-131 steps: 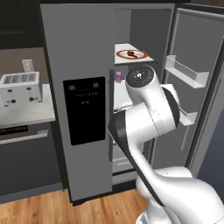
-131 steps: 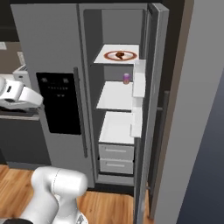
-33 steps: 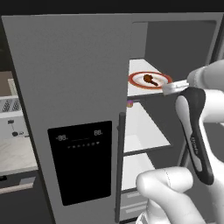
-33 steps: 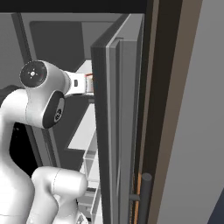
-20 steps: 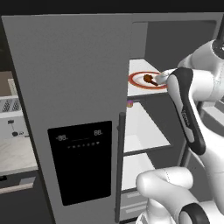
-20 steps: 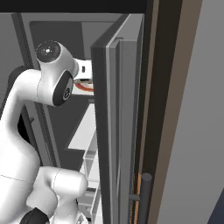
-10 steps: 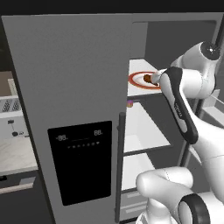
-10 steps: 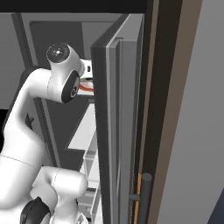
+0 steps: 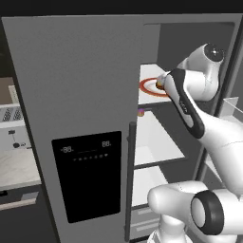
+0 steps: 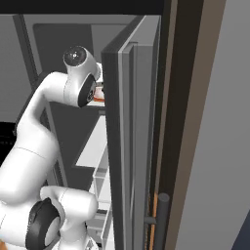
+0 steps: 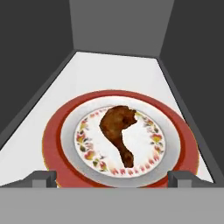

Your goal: Retrieve the chicken drumstick from the fridge and place it on the saucepan with marinade on the stove.

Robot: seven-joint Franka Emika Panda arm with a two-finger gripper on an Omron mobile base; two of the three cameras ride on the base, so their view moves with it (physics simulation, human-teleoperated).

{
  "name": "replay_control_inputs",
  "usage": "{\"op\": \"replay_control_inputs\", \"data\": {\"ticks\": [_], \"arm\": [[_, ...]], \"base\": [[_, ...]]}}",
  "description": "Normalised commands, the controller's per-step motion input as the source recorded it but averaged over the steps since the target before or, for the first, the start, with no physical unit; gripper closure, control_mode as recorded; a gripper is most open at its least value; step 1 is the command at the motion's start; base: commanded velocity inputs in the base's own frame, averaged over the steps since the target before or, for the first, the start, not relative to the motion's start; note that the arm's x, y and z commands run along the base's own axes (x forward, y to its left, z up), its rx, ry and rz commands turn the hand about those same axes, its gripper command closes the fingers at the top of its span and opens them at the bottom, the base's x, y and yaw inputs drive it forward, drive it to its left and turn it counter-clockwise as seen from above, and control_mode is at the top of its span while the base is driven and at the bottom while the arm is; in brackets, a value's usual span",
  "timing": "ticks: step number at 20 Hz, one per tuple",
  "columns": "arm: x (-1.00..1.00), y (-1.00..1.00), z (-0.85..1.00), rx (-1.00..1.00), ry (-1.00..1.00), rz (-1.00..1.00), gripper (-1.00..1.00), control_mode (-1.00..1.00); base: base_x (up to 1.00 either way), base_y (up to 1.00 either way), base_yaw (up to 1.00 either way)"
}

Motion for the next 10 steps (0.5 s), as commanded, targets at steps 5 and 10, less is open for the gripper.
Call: {"op": "replay_control_inputs", "data": {"ticks": [5,10], "arm": [[0.56,0.00,-0.13,0.00,0.00,0.00,-1.00,-1.00],[0.55,0.00,-0.19,0.00,0.02,0.00,-1.00,-1.00]], "base": [[0.00,0.00,0.00],[0.00,0.00,0.00]]}}
